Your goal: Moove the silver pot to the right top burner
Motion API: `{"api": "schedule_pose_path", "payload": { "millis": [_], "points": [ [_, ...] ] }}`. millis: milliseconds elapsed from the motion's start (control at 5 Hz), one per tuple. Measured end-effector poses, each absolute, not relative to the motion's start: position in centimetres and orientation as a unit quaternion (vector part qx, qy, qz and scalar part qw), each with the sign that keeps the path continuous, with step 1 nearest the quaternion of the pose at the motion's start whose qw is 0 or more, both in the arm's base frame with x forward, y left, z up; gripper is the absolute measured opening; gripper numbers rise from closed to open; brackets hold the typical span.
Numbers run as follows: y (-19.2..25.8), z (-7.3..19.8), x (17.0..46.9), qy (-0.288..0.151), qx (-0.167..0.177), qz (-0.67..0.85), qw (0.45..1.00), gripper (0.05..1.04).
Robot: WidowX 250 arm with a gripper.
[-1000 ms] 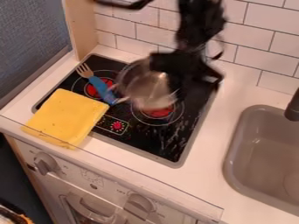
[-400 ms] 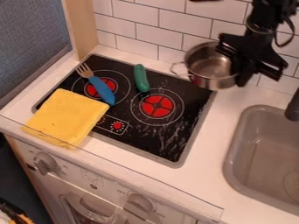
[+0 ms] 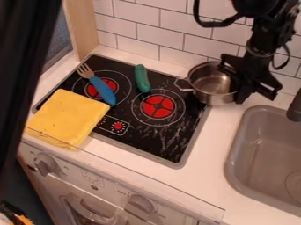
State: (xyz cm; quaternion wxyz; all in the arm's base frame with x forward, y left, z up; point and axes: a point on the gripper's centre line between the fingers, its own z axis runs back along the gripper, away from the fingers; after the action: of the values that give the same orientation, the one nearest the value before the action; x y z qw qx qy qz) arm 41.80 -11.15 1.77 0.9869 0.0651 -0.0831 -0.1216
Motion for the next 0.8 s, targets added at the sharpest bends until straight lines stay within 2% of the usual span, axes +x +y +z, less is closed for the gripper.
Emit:
{"api": "schedule_pose_path", "payload": {
  "millis": [200, 400, 800],
  "points": [
    [-10.73, 1.06, 42.28, -0.077, 0.059, -0.114, 0.989, 0.113],
    [-10.52, 0.66, 42.24, -0.066, 0.052, -0.099, 0.992, 0.300],
    [-10.23, 0.59, 41.41, -0.054, 0.051, -0.092, 0.993, 0.864]
  ]
}}
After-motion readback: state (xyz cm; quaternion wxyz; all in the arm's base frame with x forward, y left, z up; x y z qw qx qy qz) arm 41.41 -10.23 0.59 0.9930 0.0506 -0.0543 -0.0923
